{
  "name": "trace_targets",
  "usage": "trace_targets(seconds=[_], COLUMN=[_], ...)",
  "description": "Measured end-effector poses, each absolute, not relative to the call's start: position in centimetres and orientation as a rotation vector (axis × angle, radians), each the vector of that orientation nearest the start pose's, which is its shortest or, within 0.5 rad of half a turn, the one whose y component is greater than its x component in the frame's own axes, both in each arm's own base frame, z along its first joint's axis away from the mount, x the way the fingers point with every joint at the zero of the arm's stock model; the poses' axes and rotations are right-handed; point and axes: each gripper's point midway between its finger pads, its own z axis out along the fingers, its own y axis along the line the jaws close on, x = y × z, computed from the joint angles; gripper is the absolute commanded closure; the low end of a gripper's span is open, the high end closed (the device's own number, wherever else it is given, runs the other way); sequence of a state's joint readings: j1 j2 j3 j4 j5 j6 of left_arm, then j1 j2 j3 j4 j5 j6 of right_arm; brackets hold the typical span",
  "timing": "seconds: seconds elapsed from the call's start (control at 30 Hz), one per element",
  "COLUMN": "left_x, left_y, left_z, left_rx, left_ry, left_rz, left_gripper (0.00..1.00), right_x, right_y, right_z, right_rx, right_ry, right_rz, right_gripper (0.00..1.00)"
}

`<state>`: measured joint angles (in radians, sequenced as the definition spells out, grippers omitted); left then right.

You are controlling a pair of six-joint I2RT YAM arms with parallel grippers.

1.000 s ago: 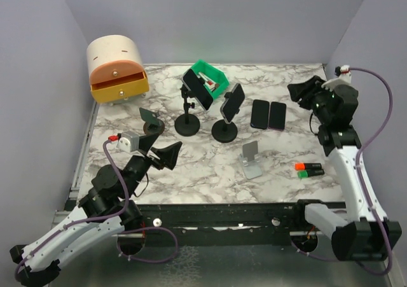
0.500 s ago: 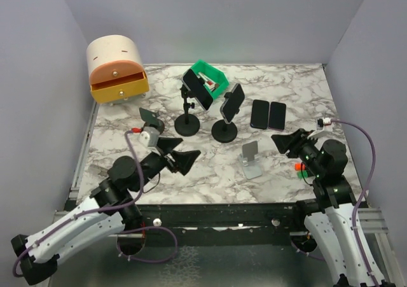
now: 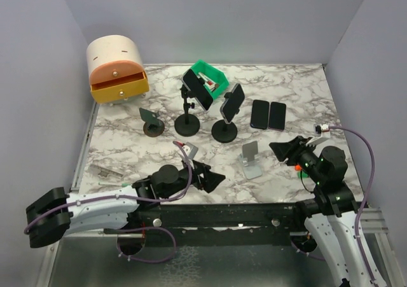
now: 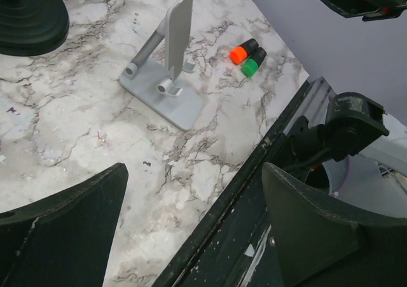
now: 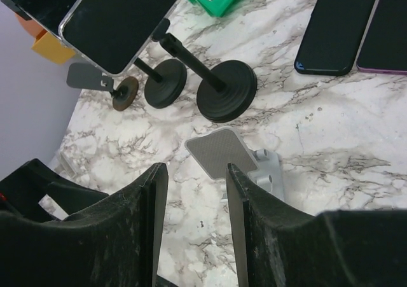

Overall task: Remove the phone from the phone stand
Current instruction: Pick up the phone stand at the center of the board.

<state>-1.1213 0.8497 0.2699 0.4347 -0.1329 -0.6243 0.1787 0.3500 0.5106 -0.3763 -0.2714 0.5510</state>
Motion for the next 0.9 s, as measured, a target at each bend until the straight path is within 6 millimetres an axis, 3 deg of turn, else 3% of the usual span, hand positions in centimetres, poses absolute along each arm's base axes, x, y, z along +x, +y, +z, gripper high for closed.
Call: trace_targets(seconds=[0.13, 0.27, 0.4, 0.6, 0.9], left_x=[14.9, 16.4, 18.0, 19.8, 22.9], left_y=[-31.5, -33.4, -35.5, -38.1, -40.5], left_z=[14.7, 15.3, 16.2, 15.3, 14.6], left_rx=[0.345, 0.32, 0.307, 0.321, 0.312], left_ry=[1.836, 1.812, 1.751, 1.737, 1.727], left_rz=[-1.125, -1.102, -1.091, -1.064, -1.046], left_gripper=[0.14, 0.14, 0.14, 0.14, 0.16], right_x=[21.1, 20.7, 20.3, 19.4, 18.8], right_y=[10.9, 11.2, 11.4, 11.6, 11.6], right_z=[21.0, 21.3, 24.1, 28.7, 29.9], right_rx=[0.156, 0.152, 0.129, 0.08, 0.052], right_ry=[1.86, 1.872, 1.832, 1.737, 1.719], right_rz=[0.773, 0.786, 0.802, 0.821, 0.816], right_gripper=[0.54, 0.54, 0.54, 0.54, 0.54])
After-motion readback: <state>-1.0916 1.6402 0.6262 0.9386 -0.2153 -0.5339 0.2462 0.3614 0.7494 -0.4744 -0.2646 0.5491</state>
